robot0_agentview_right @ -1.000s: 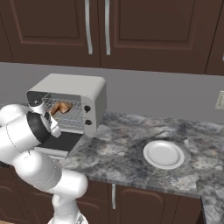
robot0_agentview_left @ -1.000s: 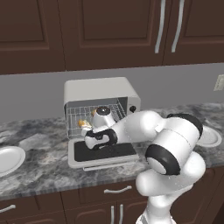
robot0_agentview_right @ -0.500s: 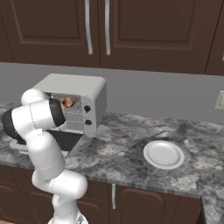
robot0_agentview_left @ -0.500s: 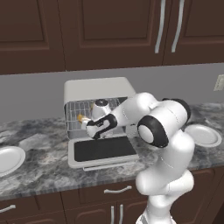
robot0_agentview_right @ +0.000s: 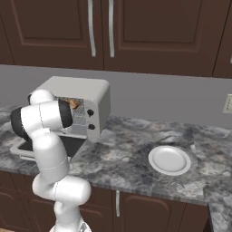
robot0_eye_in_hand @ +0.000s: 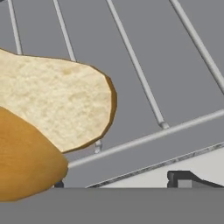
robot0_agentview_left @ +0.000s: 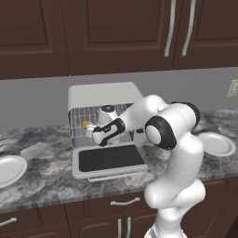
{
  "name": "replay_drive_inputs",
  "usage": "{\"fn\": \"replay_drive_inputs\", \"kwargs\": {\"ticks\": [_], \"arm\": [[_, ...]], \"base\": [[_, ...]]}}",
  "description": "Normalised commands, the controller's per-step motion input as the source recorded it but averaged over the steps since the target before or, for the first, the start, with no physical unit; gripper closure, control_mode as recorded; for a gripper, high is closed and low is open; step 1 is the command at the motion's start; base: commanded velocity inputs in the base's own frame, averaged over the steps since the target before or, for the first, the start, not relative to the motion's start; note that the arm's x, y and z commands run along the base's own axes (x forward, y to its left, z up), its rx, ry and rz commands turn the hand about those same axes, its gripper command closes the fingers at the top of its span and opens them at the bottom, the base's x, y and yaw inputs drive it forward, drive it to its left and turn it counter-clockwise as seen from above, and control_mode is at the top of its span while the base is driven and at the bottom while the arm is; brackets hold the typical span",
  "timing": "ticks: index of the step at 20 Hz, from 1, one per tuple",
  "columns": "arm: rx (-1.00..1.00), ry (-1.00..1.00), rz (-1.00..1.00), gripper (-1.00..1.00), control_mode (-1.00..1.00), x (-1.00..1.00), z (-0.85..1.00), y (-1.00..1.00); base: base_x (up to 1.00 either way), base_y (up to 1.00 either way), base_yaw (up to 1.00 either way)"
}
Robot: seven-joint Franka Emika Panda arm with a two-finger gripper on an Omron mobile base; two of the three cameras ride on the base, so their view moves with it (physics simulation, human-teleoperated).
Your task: Open the toaster oven door. Place the hotdog bun on the bottom rack in the toaster oven and place the chicken drumstick on the top rack.
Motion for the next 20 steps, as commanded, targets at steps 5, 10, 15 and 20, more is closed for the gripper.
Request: {"fn": "replay_drive_inputs", "kwargs": {"ticks": [5,10,15,20], "arm": [[0.00,0.13,-0.03,-1.00,-1.00,0.29,0.00,0.00],[0.00,0.07,0.00,-1.00,-1.00,-0.55,0.18,0.00],[0.00,0.00,0.00,-1.00,-1.00,-0.97,0.49,-0.10],[0.00,0.00,0.00,-1.00,-1.00,-0.98,0.48,-0.62]], "base": [[0.00,0.00,0.00],[0.00,0.00,0.00],[0.00,0.00,0.00],[0.00,0.00,0.00]]}}
